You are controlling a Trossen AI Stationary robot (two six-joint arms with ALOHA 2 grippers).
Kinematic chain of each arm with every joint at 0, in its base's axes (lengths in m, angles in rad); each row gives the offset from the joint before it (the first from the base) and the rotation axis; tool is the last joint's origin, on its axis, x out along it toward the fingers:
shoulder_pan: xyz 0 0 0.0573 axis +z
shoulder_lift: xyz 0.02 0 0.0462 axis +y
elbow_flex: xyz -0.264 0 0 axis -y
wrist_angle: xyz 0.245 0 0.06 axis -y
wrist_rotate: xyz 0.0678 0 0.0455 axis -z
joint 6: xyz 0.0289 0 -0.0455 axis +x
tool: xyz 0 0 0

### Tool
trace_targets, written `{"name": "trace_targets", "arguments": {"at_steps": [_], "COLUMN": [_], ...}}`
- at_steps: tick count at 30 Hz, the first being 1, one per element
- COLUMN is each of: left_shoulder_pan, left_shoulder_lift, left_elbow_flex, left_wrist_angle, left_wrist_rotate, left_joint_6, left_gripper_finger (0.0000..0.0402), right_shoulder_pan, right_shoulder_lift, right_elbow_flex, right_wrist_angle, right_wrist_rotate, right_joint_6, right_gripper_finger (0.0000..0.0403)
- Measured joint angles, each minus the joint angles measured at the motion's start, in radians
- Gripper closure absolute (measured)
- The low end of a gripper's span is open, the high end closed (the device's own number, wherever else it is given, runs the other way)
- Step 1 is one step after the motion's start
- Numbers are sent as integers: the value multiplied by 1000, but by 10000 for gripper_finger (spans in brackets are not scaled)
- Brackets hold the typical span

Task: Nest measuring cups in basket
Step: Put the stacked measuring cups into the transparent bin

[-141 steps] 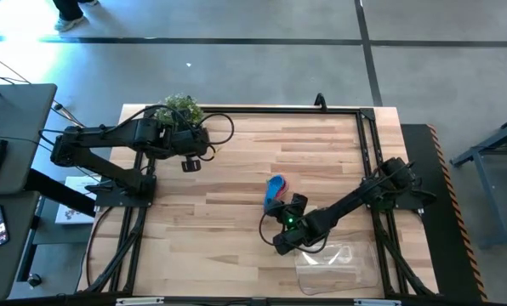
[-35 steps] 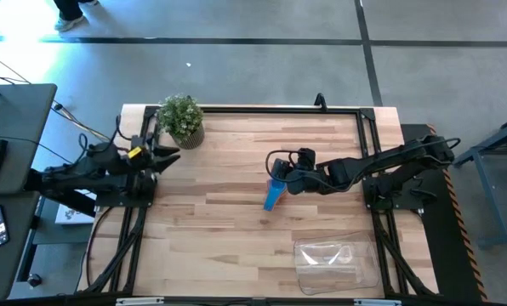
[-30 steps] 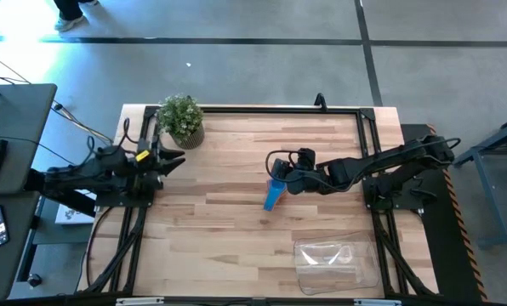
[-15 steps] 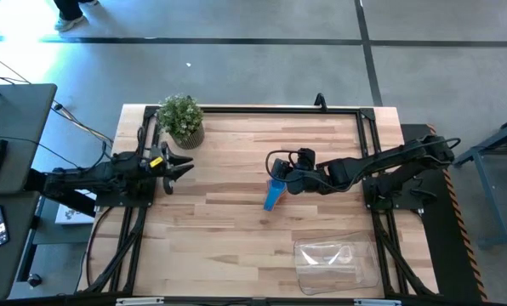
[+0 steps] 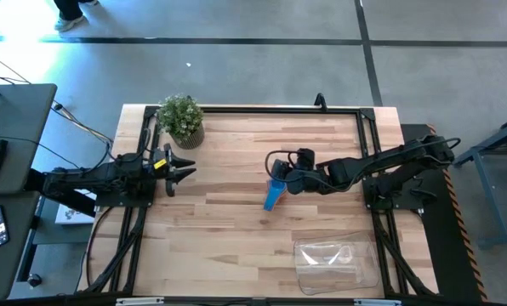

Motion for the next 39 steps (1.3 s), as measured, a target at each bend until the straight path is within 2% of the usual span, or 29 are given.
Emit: {"name": "trace_targets", "arguments": {"at_steps": [6, 15, 24, 39], "left_shoulder_pan": [0, 0, 0, 0], "left_shoulder_lift": [2, 2, 2, 2], "left_elbow_flex": [0, 0, 0, 0], "left_wrist_angle": [0, 0, 0, 0], "left_wrist_rotate": [-2, -2, -2, -2], "left_joint_6": [0, -1, -1, -2], "left_gripper_finger": [287, 287, 287, 287], "right_shoulder_pan": [0, -16, -95, -214], "right_shoulder_lift": [0, 0, 0, 0], "right_elbow_flex": [0, 0, 0, 0], "right_wrist_angle": [0, 0, 5, 182], "right_wrist_rotate": [-36, -65, -320, -706], "right_joint_6": [-109, -368, -743, -1254], "right_gripper_finger": [289, 288, 288, 288]}}
